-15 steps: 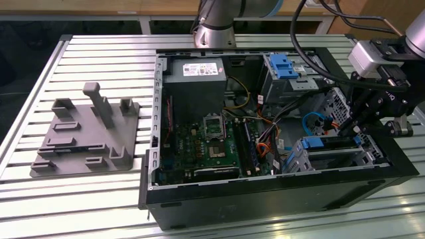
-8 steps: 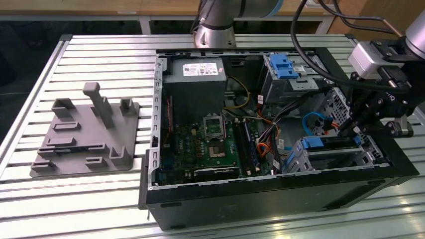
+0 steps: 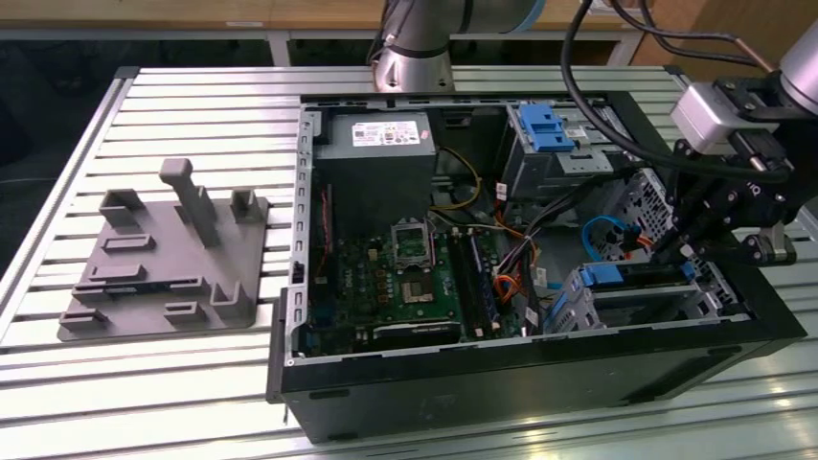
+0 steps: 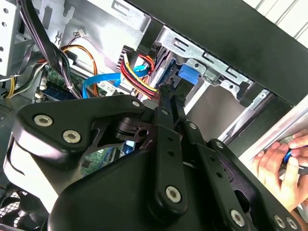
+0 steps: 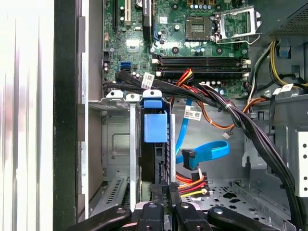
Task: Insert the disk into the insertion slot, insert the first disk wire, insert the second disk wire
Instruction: 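Insert the first disk wire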
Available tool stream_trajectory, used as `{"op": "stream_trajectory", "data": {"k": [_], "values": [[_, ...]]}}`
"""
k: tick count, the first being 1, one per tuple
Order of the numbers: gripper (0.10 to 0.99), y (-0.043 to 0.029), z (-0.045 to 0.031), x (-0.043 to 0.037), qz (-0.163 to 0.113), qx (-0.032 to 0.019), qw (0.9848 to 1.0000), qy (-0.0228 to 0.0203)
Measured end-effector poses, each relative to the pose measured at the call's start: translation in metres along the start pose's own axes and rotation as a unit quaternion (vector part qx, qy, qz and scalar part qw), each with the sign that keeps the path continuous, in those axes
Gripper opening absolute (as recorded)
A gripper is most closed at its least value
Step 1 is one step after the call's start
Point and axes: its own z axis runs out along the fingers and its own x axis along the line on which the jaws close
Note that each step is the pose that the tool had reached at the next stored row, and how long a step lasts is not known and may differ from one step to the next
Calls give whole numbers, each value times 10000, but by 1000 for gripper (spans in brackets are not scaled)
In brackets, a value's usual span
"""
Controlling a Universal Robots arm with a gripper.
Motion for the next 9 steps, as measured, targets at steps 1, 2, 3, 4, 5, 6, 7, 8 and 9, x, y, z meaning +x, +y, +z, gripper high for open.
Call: {"op": "stream_trajectory", "data": {"k": [1,2,3,4,5,6,7,8,9], "values": [[161,0,2,0,-6,0,10000,0],[161,0,3,0,-12,0,10000,0],[161,0,4,0,-16,0,10000,1],[161,-1,6,0,-20,-1,10000,0],[161,-1,8,0,-23,-1,10000,1],[161,-1,10,0,-25,-1,10000,1],[161,-2,12,0,-27,-1,10000,1],[161,-2,14,0,-29,-1,10000,1],[161,-2,17,1,-30,-1,10000,1]]}}
